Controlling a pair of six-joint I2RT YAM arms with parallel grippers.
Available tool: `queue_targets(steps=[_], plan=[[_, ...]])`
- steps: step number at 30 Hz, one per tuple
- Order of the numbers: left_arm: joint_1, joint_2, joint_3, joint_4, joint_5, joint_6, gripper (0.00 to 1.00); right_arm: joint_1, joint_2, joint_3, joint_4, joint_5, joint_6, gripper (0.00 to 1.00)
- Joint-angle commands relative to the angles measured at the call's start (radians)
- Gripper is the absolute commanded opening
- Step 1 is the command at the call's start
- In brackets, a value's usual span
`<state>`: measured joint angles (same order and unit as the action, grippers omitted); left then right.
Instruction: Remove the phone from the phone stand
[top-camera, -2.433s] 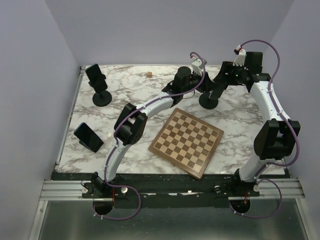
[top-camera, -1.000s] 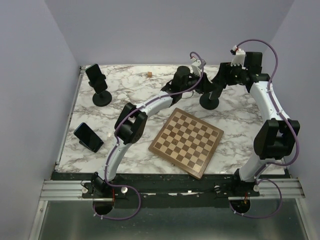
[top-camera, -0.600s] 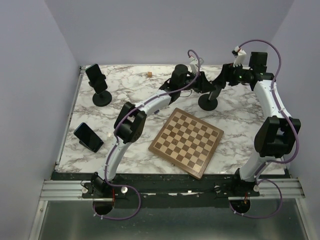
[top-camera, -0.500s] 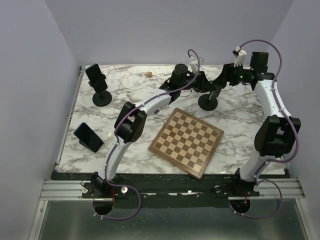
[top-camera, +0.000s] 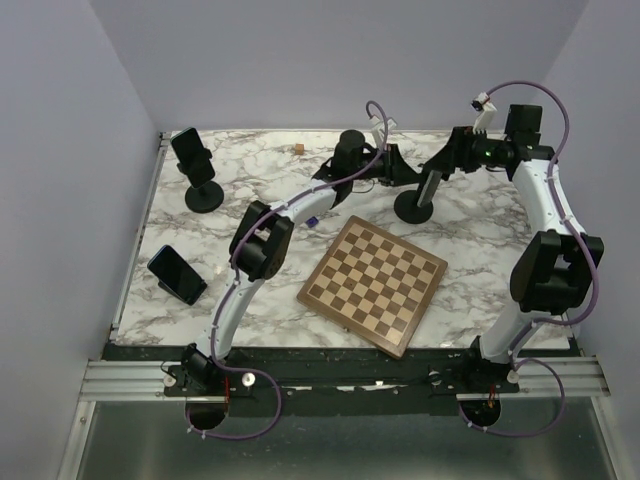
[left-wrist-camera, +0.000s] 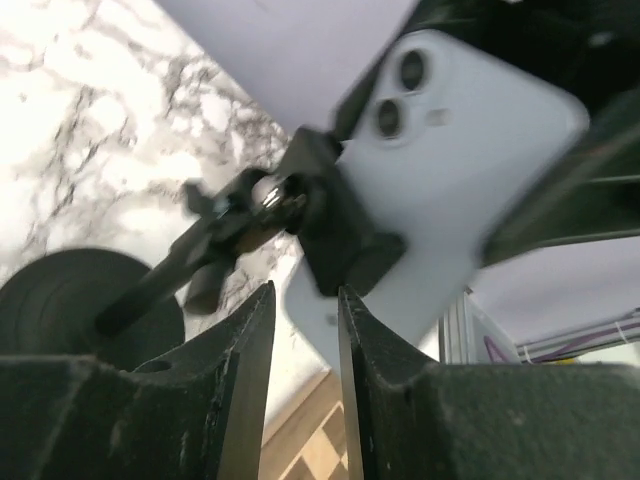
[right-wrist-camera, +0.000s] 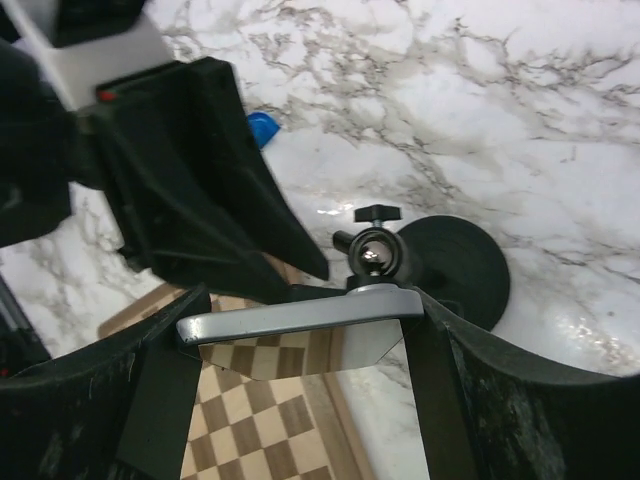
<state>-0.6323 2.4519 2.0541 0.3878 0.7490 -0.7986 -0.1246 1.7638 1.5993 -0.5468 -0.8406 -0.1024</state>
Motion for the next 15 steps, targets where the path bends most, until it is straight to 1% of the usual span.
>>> queue_targets(steps=[1, 5, 8, 11, 15], plan=[[0.003, 0.075, 0.008, 0.016, 0.044, -0.08, 0.0, 0.008, -0.051, 0.014, 0.02, -0.093, 0.16, 0.01], [-0.012, 0.08, 0.015, 0.007, 0.03, -0.079, 0.0, 0.008, -0.113, -0.028, 0.067, 0.009, 0.222, 0.01], [-0.019, 0.057, -0.017, 0.004, 0.012, -0.067, 0.0, 0.009, -0.157, -0.038, 0.097, 0.035, 0.276, 0.01], [-0.022, 0.002, -0.064, -0.022, -0.021, -0.032, 0.0, 0.012, -0.187, -0.03, 0.093, 0.061, 0.304, 0.01], [-0.019, -0.11, -0.169, -0.067, -0.084, 0.034, 0.0, 0.021, -0.19, -0.006, 0.046, 0.128, 0.323, 0.01]])
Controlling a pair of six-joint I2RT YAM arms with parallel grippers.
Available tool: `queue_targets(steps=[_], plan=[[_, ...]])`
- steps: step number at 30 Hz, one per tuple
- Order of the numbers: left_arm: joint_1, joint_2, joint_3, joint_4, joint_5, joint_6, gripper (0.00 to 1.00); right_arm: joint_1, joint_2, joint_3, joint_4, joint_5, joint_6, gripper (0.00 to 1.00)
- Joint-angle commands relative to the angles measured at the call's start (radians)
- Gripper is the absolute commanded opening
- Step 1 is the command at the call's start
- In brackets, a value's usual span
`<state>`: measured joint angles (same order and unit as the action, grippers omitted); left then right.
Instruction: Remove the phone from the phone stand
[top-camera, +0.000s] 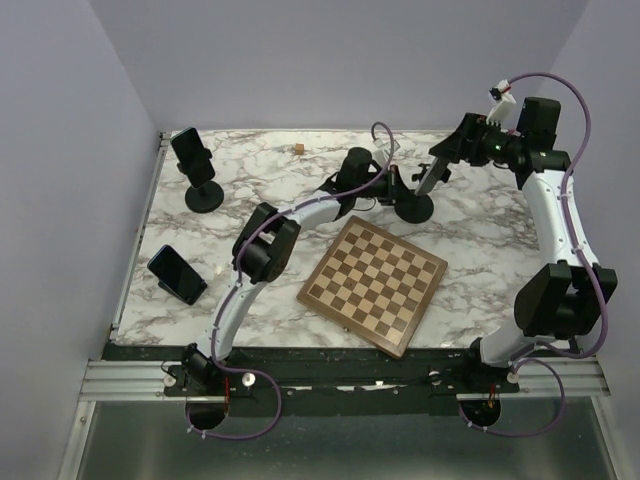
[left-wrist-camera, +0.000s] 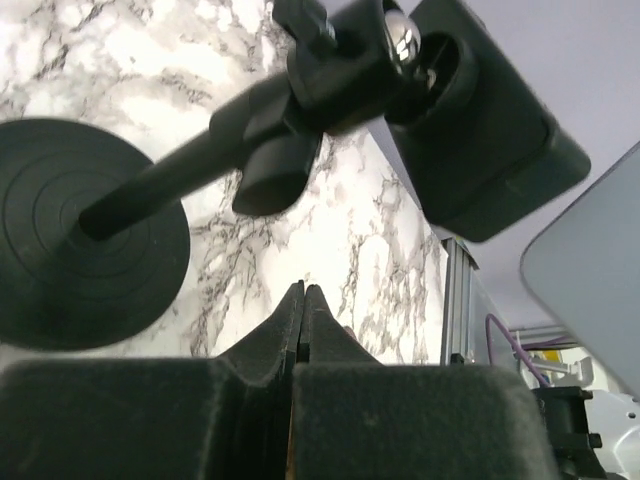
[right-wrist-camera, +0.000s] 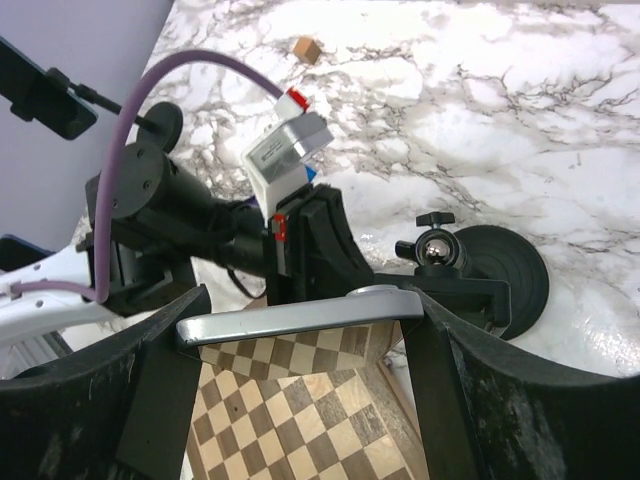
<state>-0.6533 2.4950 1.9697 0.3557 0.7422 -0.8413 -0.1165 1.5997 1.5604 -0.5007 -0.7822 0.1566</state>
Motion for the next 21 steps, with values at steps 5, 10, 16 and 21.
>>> queue_targets(steps=[5, 10, 16, 21], plan=[[0.012, -0.337, -0.256, -0.115, -0.153, 0.152, 0.06, 0.041, -0.047, 0.042, -0.013, 0.16, 0.095, 0.01], [0.025, -0.556, -0.439, -0.195, -0.267, 0.252, 0.3, 0.073, -0.074, 0.038, -0.01, 0.191, 0.128, 0.01], [0.057, -0.808, -0.621, -0.275, -0.353, 0.268, 0.5, 0.149, -0.112, -0.013, -0.014, 0.252, 0.194, 0.01], [0.083, -1.082, -0.78, -0.373, -0.46, 0.349, 0.59, 0.27, -0.127, -0.047, -0.016, 0.364, 0.261, 0.01]])
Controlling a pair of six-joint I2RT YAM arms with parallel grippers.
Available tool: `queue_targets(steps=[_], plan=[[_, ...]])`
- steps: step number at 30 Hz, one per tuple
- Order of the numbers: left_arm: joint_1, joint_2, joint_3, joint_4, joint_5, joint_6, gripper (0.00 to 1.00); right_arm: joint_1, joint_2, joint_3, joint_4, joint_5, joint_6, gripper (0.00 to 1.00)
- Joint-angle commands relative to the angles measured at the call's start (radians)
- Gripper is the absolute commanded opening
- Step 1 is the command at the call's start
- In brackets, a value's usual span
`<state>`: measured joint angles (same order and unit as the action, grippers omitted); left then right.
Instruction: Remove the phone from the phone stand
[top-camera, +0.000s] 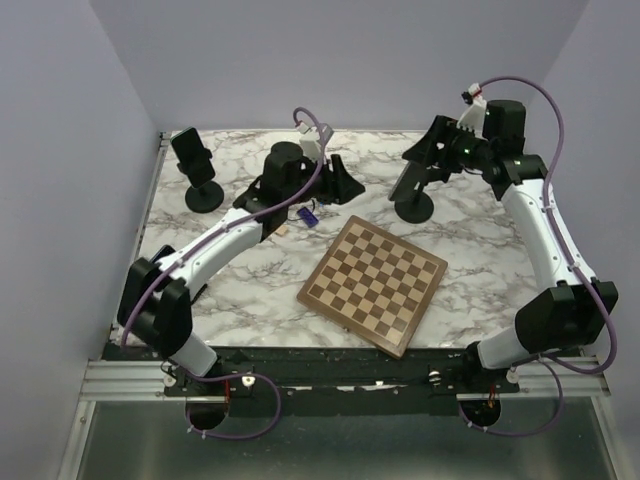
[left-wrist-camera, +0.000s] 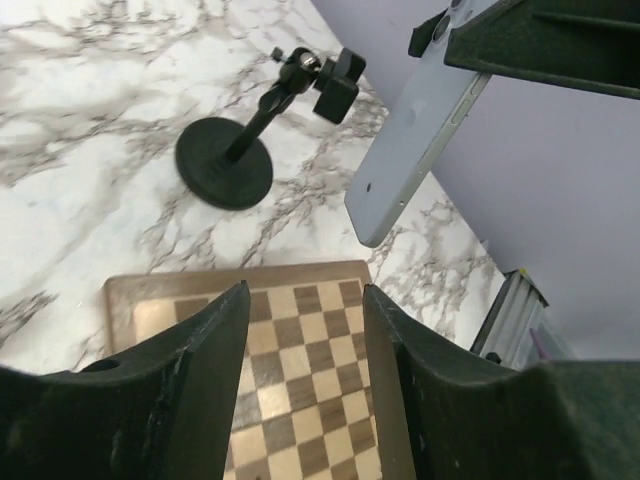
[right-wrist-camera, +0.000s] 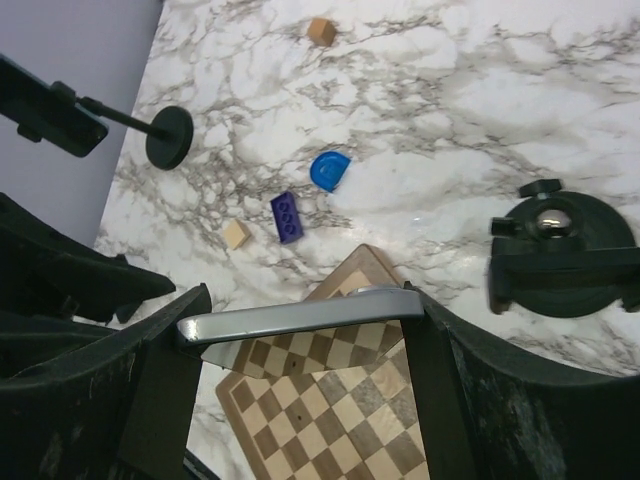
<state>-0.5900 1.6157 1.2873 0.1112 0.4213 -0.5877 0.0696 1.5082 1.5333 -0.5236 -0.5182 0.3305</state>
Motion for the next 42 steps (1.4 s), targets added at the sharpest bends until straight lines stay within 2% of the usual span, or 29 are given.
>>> queue_targets(steps=[1, 4, 6, 10, 14, 19, 25, 29, 34, 42], plan=[[0.024, -0.266, -0.117, -0.16, -0.168, 0.115, 0.62, 0.113, -0.036, -0.026, 0.011, 0.128, 0.108, 0.01], [0.048, -0.438, -0.153, -0.257, -0.259, 0.16, 0.7, 0.191, -0.03, -0.056, 0.048, 0.17, 0.188, 0.01], [0.073, -0.541, -0.165, -0.312, -0.314, 0.194, 0.79, 0.245, -0.021, -0.075, 0.073, 0.201, 0.239, 0.01], [0.125, -0.724, -0.17, -0.398, -0.497, 0.275, 0.88, 0.383, 0.021, -0.099, 0.098, 0.277, 0.318, 0.01], [0.155, -0.845, -0.182, -0.395, -0.684, 0.393, 0.9, 0.519, 0.115, -0.064, 0.091, 0.34, 0.374, 0.01], [0.165, -0.965, -0.285, -0.326, -0.878, 0.472, 0.92, 0.698, 0.323, 0.085, 0.028, 0.412, 0.421, 0.01], [0.165, -1.117, -0.411, -0.213, -0.962, 0.524, 0.93, 0.859, 0.571, 0.293, -0.047, 0.416, 0.442, 0.01], [0.165, -1.144, -0.433, -0.187, -0.986, 0.542, 0.93, 0.92, 0.685, 0.382, -0.108, 0.419, 0.456, 0.01], [0.165, -1.12, -0.421, -0.206, -0.955, 0.526, 0.93, 0.962, 0.707, 0.321, -0.099, 0.434, 0.491, 0.01], [0.165, -1.094, -0.42, -0.213, -0.935, 0.503, 0.93, 1.013, 0.612, 0.105, -0.012, 0.513, 0.622, 0.01]])
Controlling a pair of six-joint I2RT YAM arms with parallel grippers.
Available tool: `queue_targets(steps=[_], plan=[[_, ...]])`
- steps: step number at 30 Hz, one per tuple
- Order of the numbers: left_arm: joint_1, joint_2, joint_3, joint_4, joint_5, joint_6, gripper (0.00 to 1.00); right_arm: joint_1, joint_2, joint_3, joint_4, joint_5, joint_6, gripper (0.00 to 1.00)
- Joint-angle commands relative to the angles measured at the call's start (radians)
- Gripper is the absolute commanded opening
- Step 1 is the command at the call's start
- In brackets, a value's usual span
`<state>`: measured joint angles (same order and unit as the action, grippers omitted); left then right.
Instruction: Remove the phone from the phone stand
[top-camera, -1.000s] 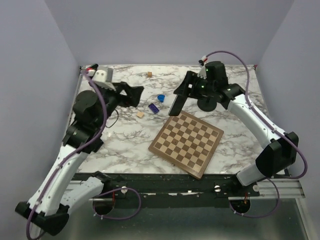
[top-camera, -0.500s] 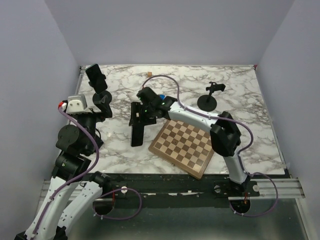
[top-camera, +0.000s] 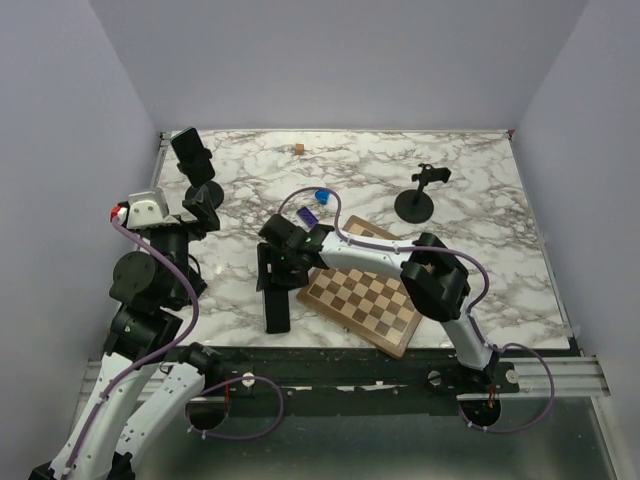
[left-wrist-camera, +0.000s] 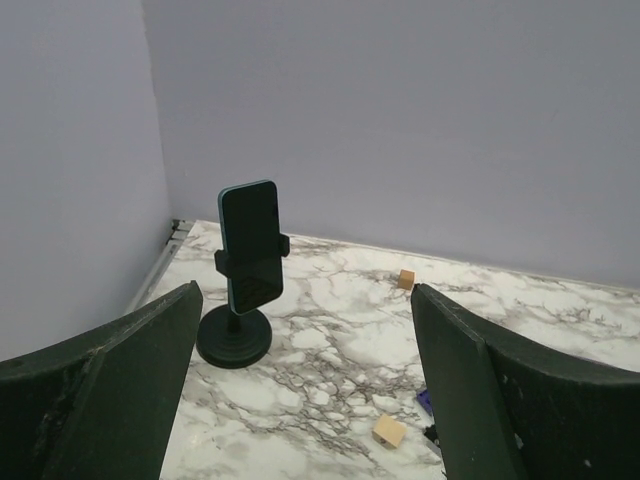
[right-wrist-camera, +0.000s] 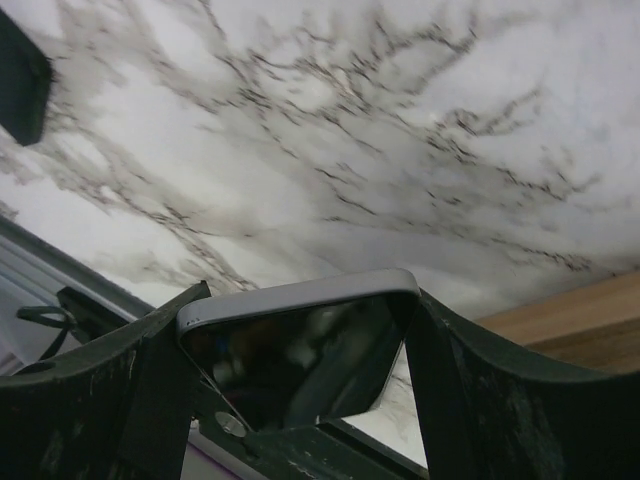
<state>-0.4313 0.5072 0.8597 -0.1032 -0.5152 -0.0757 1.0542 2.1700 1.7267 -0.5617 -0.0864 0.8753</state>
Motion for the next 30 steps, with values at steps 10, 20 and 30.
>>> queue_targets(steps=[10, 20, 30], plan=[[0.006, 0.036, 0.006, -0.004, 0.024, -0.024, 0.93, 0.029, 0.018, -0.041, 0.035, 0.187, 0.111, 0.01], [0.006, 0.04, 0.005, -0.005, 0.034, -0.034, 0.93, 0.03, -0.015, -0.142, 0.112, 0.217, 0.166, 0.33], [0.006, 0.066, 0.007, -0.009, 0.051, -0.042, 0.92, 0.03, -0.004, -0.142, 0.092, 0.234, 0.164, 0.71]])
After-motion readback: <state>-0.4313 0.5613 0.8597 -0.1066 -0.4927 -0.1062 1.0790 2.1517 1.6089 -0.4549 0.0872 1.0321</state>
